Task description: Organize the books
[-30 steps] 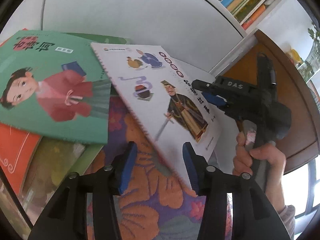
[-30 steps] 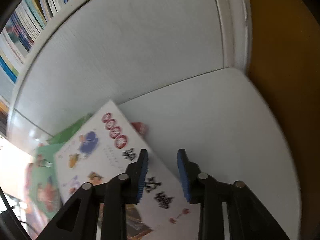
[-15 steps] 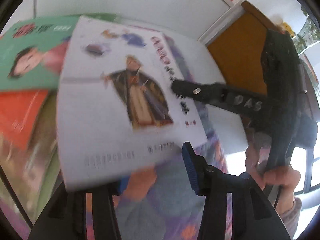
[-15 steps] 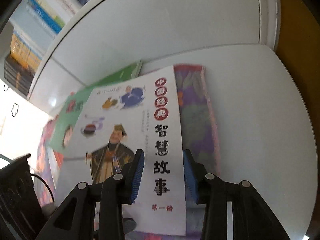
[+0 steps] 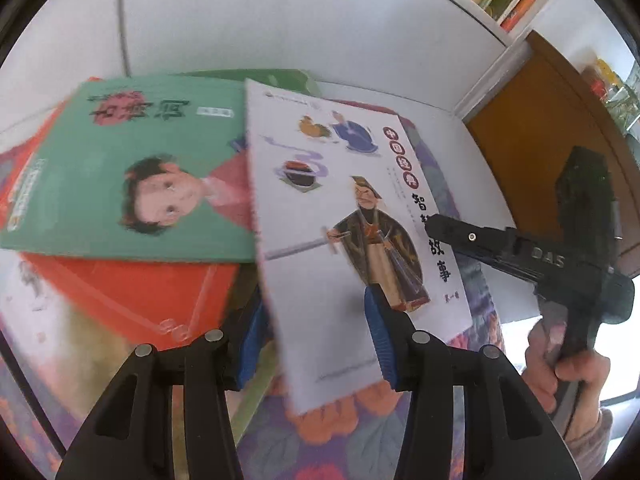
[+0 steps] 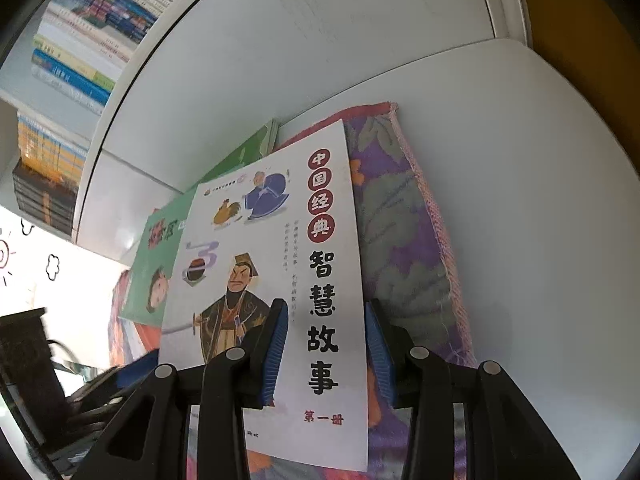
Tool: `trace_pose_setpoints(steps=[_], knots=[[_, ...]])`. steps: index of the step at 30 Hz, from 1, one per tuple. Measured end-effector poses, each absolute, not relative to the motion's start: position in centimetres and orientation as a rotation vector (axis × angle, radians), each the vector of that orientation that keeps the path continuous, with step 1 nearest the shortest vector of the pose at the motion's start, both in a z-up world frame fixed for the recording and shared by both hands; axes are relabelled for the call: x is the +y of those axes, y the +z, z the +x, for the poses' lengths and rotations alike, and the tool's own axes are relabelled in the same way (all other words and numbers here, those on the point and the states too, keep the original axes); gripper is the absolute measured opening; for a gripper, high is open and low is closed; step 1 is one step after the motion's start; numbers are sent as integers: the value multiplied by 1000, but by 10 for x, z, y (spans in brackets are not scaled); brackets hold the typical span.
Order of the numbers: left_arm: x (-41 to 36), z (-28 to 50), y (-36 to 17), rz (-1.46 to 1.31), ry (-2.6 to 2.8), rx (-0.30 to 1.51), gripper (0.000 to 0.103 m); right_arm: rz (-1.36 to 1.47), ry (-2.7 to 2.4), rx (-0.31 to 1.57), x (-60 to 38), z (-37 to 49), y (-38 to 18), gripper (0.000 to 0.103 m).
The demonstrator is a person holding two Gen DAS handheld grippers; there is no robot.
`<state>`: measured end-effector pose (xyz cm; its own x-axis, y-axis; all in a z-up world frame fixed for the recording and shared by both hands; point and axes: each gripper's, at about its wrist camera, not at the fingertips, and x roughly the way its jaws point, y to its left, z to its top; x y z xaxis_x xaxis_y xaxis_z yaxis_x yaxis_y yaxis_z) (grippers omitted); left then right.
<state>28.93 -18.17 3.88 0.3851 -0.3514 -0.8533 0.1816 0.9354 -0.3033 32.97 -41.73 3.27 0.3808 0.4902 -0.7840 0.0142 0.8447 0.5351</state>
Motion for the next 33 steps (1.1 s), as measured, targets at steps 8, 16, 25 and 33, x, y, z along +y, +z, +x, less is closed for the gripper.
trace_pose_setpoints(steps=[8,16,25,33], knots=[[-189,263,48,-20,-374,1158,44,526,334,1177,-420,309,34,40],[-153,178,66,-4,-438,1225,44,498,404,1260,-389,240,34,40],[-85,69,52,-6,-441,1286,44,392,570,1345,-326,135,32,39],[-47,102,25,-178,-462,1333,44,546,695,1384,-345,149,8,37]])
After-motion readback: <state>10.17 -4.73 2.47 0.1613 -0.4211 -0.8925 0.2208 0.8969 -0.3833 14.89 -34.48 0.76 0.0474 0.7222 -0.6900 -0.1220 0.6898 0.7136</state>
